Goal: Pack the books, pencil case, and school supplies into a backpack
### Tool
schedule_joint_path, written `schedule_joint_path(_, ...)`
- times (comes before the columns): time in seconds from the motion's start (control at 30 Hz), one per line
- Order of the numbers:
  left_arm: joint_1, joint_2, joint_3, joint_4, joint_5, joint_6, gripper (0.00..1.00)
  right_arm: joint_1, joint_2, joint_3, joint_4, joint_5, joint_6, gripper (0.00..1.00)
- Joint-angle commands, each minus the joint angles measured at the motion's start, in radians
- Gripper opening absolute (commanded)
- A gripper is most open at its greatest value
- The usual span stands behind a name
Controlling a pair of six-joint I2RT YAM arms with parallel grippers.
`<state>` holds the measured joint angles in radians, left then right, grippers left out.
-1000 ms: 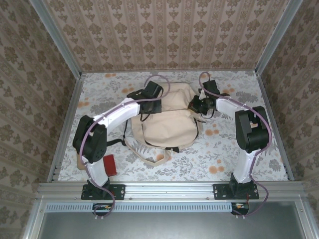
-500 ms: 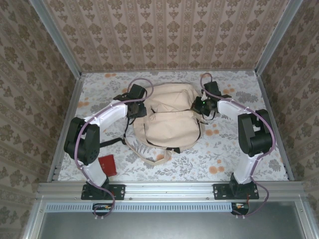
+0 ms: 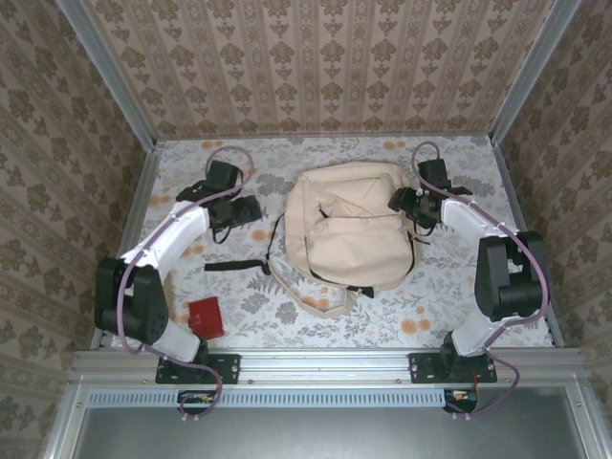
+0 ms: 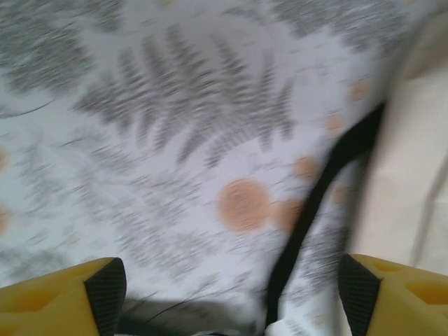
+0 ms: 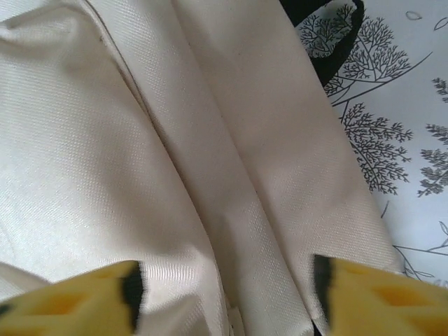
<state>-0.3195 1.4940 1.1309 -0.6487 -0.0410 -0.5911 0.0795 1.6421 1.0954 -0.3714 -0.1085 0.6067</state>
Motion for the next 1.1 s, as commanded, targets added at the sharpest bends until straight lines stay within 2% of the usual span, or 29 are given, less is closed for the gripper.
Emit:
schedule_joint_path(0.0, 0.057, -0.084, -0.067, -0.196, -0.107, -0.041, 0.86, 0.008, -0.083, 0.0, -0.036, -0.029, -0.052, 0.82)
schedule_joint_path(0.07, 0.134, -0.145, -0.128, -0.241, -0.162, -0.067, 0.9, 0.009, -0.101, -0.002, -0.036, -0.053, -0.054, 0.85)
schedule_joint_path(0.2, 0.334, -0.266, -0.277, -0.214, -0.16, -0.103, 0.93, 0.021, -0.115, 0.002, -0.041, -0.101, -0.057, 0.89)
schedule_joint_path(0.23, 0.386, -0.29, -0.313, -0.2, -0.148, -0.106, 1.0, 0.027, -0.117, 0.004, -0.041, -0.109, -0.056, 0.89)
schedule_joint_path(0.33, 0.496, -0.331, -0.373, -0.179, -0.151, -0.113, 1.0, 0.045, -0.122, 0.011, -0.044, -0.125, -0.051, 0.9)
schedule_joint_path(0.4, 0.54, -0.34, -0.389, -0.178, -0.163, -0.115, 1.0, 0.059, -0.121, 0.021, -0.051, -0.125, -0.047, 0.9)
schedule_joint_path(0.63, 0.601, -0.318, -0.395, -0.192, -0.257, -0.116, 1.0, 0.104, -0.115, 0.052, -0.068, -0.128, -0.032, 0.9)
schedule_joint_path(0.83, 0.717, -0.255, -0.42, -0.104, -0.134, -0.059, 1.0, 0.129, -0.127, 0.065, -0.083, -0.117, -0.026, 0.9)
schedule_joint_path(1.07, 0.726, -0.192, -0.432, -0.036, -0.047, -0.044, 1.0, 0.141, -0.145, 0.069, -0.093, -0.107, -0.022, 0.9)
